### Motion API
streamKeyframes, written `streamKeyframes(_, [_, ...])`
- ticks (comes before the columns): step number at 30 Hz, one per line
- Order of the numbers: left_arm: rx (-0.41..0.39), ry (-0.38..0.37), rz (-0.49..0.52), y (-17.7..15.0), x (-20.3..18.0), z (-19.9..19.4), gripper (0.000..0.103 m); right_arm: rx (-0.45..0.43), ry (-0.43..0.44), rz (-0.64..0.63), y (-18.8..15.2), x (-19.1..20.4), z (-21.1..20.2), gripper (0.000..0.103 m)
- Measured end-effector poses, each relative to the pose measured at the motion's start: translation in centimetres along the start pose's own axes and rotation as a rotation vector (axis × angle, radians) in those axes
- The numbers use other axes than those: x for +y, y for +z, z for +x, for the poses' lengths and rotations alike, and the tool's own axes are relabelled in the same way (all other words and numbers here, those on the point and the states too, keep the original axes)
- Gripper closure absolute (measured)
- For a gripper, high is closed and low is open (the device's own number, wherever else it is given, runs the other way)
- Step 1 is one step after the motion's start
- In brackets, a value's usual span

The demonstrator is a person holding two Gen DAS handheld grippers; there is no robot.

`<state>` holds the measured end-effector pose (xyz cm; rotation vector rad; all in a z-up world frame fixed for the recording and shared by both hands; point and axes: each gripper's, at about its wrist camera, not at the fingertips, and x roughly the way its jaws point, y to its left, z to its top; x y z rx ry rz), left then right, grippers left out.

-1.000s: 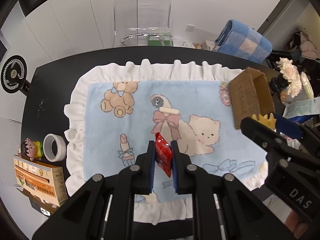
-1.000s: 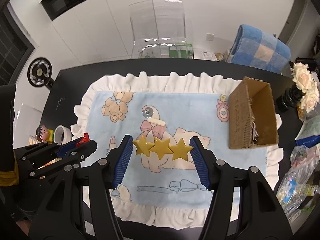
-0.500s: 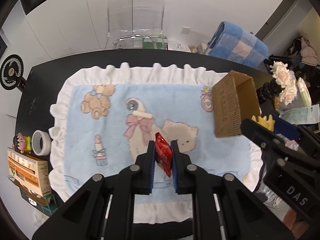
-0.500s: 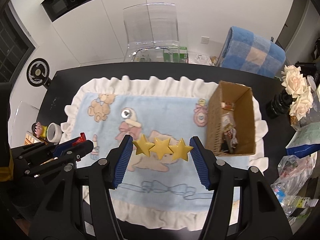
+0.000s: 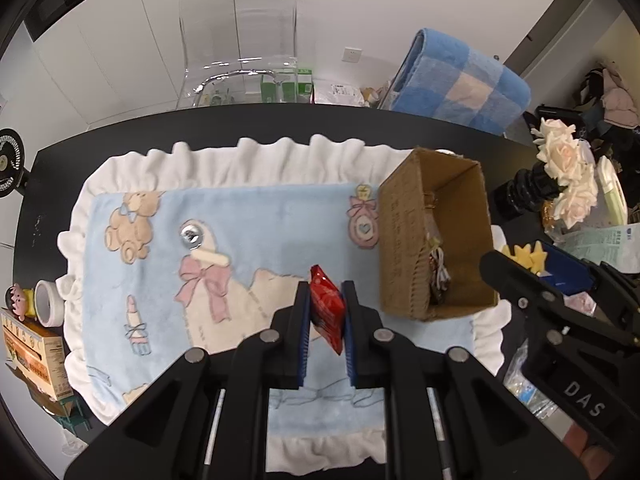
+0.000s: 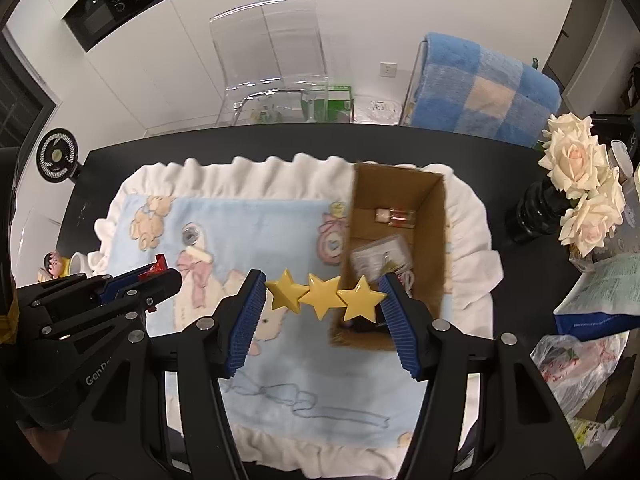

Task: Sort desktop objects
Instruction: 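Lift the red candy and star clip toward the cardboard box, then open both tools over the box to drop the candy and star clip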

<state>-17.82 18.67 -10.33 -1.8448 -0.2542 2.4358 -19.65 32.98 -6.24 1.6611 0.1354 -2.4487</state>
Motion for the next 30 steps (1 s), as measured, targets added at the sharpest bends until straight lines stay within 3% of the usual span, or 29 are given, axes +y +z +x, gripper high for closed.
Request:
streamKeyframes(9, [0.019,0.007,0.004,1.3,-2.0,2.1,0.088,0.024,0.004,0.007,1.4,-3.2,2.8,0.042])
streamKeyframes(26, [0.023,0.031,0.009,1.7,-1.9,2.3,0.088,0.029,-0.032,0.016,1.9,-4.4,4.1,0.041])
streamKeyframes(30, [0.022,0.029,0.015,1.8,-2.3,2.3,0.088,0.025,-0.049,0.02,1.9,-4.7,3.9,0.027])
